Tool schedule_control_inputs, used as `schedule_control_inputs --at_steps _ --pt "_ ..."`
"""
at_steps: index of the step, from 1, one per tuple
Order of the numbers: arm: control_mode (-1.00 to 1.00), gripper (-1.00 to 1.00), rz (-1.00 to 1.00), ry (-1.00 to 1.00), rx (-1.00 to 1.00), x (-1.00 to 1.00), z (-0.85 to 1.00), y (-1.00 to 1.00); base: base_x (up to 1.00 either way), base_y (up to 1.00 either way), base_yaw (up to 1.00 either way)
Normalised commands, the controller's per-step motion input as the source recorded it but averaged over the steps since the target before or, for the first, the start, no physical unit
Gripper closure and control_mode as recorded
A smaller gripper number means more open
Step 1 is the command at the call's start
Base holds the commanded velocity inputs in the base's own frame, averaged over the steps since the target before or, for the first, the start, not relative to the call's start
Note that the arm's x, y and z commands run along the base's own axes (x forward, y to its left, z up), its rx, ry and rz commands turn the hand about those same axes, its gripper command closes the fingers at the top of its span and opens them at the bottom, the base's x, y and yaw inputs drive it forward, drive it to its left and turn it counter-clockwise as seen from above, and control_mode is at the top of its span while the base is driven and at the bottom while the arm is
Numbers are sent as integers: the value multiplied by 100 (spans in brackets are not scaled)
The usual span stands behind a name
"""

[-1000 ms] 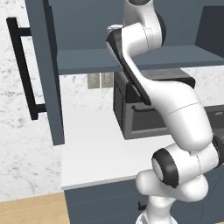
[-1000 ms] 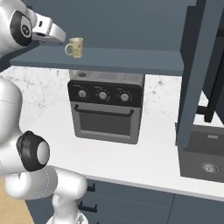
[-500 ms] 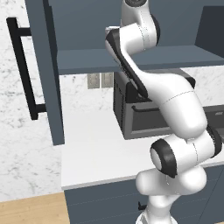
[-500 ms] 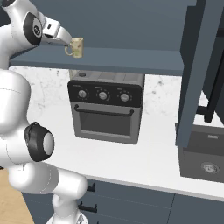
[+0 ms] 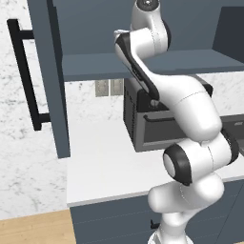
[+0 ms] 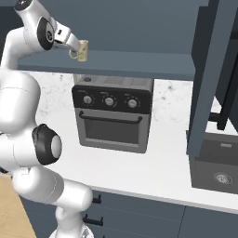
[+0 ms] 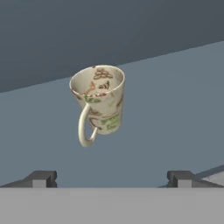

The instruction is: Gather all objects into one cabinet and sort the glasses and bowls to opposite sides.

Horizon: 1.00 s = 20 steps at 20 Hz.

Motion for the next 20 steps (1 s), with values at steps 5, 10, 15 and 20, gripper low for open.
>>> schedule_control_inputs --at_steps 5,10,15,20 --pt "-100 -100 0 0 5 30 -9 9 0 0 0" --pt "-100 -100 0 0 3 25 -14 14 0 0 0" --pt "-100 -100 0 1 4 52 -18 2 0 0 0" --pt "-100 -100 0 5 3 68 -14 0 0 0 0"
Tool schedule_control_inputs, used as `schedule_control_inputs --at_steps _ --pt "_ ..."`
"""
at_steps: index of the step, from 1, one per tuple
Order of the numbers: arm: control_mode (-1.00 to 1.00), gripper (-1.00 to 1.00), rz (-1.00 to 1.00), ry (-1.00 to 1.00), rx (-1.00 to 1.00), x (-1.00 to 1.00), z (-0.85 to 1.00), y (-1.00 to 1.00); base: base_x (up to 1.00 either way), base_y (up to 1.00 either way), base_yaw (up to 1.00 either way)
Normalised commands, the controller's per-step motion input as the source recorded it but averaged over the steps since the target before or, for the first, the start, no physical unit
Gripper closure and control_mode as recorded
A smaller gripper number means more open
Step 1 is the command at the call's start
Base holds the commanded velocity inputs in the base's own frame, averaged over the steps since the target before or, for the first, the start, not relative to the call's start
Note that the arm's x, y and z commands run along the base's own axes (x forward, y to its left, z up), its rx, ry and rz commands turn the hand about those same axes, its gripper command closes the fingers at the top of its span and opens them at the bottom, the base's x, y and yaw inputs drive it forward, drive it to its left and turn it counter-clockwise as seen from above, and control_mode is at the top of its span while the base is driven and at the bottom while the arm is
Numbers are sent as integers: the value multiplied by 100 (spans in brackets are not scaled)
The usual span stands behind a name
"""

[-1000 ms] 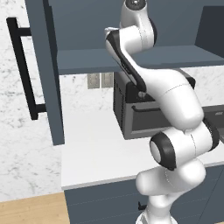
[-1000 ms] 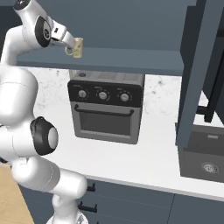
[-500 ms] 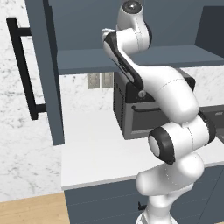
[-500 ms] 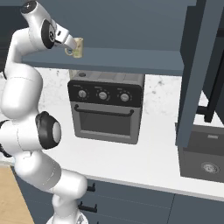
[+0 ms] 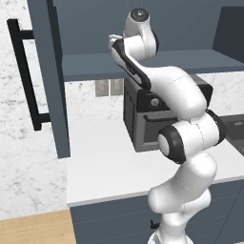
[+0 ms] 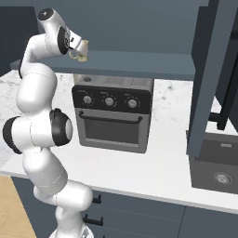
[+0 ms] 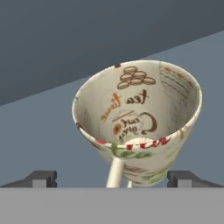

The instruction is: Gather all objects into one cabinet and sort the glasses and bowls to opposite sides.

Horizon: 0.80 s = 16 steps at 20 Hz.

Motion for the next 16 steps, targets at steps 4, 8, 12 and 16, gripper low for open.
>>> schedule_control_inputs --at_steps 4,8,12,16 --pt "-100 -100 0 1 1 34 -15 1 0 0 0" --pt "-100 100 0 1 -1 3 -3 14 0 0 0" --pt "-100 100 0 9 -13 -2 0 1 0 0 0" --pt "-100 100 0 5 -9 -22 0 0 0 0 0"
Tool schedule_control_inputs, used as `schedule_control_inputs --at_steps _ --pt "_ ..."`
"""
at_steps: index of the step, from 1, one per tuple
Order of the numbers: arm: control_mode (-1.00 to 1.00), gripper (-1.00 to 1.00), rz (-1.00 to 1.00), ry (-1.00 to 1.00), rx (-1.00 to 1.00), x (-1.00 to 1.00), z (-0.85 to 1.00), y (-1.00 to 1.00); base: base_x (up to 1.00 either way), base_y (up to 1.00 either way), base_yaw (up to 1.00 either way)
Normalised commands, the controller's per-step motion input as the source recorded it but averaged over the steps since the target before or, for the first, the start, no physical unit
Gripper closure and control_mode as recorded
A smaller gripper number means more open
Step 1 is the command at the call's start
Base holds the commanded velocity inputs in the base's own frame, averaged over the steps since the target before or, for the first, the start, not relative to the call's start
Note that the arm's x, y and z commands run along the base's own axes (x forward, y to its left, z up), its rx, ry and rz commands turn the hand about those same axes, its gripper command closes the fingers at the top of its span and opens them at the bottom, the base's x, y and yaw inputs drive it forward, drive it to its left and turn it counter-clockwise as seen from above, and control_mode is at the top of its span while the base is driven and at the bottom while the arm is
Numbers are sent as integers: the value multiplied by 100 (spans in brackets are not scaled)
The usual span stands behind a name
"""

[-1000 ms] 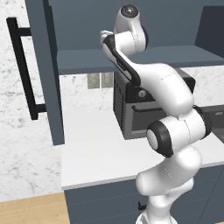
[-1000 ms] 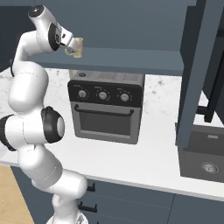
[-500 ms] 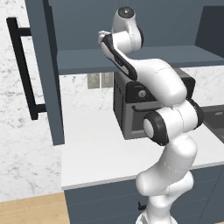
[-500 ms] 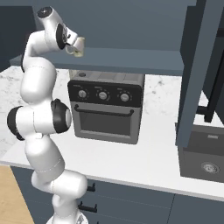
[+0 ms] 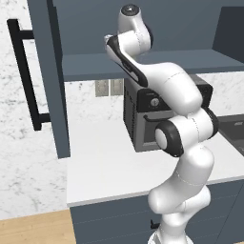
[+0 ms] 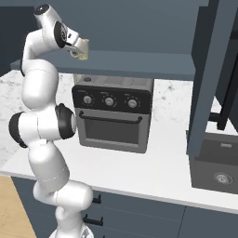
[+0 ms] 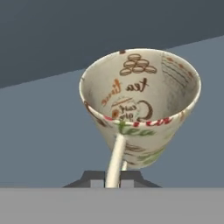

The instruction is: Gather all objects into one cabinet and sort the glasses and bowls to opposite sides.

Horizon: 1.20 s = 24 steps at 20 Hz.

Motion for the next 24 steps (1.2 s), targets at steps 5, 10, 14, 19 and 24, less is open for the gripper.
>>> schedule_control_inputs --at_steps 5,10,14,19,24 --pt "-100 100 0 10 -10 -16 15 -15 0 0 0" --pt "-100 100 0 12 -16 -27 25 -60 0 0 0" --pt "-100 100 10 -16 3 -93 -2 -68 0 0 0" --pt "-100 100 25 -38 22 -100 -48 -44 0 0 0" --pt "-100 100 30 -35 23 -100 -50 -50 0 0 0"
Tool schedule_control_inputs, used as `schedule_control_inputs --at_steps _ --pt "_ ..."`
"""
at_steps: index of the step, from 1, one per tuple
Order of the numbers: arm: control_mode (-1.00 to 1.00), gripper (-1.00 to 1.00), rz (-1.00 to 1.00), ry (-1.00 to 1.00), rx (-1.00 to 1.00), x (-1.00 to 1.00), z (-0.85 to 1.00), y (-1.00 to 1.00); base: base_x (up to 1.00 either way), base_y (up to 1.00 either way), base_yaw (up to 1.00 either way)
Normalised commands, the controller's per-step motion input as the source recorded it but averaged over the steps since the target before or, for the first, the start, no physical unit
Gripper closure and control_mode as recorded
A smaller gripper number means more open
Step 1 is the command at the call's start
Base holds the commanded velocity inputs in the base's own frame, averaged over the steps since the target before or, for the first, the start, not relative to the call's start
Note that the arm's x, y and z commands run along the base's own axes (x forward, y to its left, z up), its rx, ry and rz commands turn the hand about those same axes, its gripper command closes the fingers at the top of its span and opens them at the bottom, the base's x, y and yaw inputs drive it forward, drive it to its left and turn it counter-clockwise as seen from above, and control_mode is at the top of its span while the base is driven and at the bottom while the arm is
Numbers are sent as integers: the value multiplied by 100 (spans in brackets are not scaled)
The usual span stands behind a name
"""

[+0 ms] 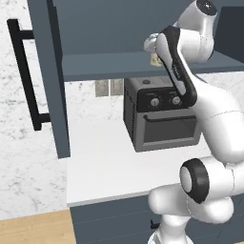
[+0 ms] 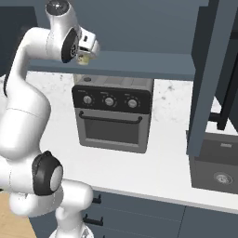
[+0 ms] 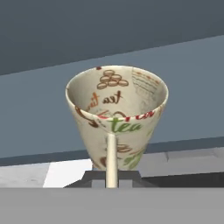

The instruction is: Gather all objects into one cabinet and sort the glasses and bowls to opposite sides.

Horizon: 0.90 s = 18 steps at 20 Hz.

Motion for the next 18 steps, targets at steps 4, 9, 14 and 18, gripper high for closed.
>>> schedule_control_inputs --at_steps 4,9,14,18 --pt "-100 100 23 -23 3 -100 36 -49 0 0 0" --pt "-100 100 17 -26 0 -100 100 -50 0 0 0" --pt "-100 100 22 -18 -13 -100 79 -56 0 0 0" --pt "-100 100 22 -1 -30 -100 39 -37 0 0 0"
